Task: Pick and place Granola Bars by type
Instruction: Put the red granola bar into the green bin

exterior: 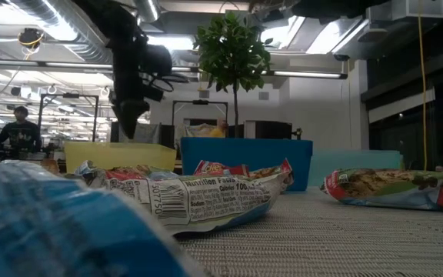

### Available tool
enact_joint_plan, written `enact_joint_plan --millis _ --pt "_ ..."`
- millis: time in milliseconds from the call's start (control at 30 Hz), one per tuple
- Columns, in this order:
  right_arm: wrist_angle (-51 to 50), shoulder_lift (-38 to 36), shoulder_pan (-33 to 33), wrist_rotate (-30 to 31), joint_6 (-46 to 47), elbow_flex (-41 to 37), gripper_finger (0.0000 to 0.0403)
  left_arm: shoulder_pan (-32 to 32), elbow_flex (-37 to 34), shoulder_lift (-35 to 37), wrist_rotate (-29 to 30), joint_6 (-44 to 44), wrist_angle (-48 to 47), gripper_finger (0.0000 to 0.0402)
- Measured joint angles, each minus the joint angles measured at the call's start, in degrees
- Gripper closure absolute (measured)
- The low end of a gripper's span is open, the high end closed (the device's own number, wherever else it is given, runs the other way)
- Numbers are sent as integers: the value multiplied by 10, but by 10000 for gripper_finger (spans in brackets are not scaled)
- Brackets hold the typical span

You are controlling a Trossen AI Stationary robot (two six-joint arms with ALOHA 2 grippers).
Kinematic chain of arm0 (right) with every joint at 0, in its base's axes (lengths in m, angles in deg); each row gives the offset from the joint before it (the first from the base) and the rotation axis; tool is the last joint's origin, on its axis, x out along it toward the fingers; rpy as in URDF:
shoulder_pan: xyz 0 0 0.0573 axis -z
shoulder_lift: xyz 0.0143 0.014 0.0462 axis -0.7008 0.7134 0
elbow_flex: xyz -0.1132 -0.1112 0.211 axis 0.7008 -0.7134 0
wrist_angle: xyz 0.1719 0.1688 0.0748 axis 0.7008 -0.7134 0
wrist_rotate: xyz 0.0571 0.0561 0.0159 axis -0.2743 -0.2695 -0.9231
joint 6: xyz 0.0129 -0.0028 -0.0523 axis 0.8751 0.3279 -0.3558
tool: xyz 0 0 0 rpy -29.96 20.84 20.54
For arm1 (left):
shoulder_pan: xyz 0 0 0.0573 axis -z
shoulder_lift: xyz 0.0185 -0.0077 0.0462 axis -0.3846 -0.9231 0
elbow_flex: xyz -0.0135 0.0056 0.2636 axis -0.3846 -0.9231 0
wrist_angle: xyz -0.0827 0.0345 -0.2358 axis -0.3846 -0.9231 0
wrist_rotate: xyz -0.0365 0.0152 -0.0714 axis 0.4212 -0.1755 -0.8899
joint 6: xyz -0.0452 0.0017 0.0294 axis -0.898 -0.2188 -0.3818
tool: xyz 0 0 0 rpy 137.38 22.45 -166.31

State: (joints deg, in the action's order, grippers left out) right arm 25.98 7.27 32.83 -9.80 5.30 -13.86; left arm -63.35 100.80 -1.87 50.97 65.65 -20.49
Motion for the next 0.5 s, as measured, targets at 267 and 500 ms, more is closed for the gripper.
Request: enact_joint_plan --millis 267,500 --pt "0 0 0 0 0 0 388 32 0 98 -129 -42 -3 260" --pt "0 0 0 0 0 0 388 114 -19 223 -234 -82 56 271"
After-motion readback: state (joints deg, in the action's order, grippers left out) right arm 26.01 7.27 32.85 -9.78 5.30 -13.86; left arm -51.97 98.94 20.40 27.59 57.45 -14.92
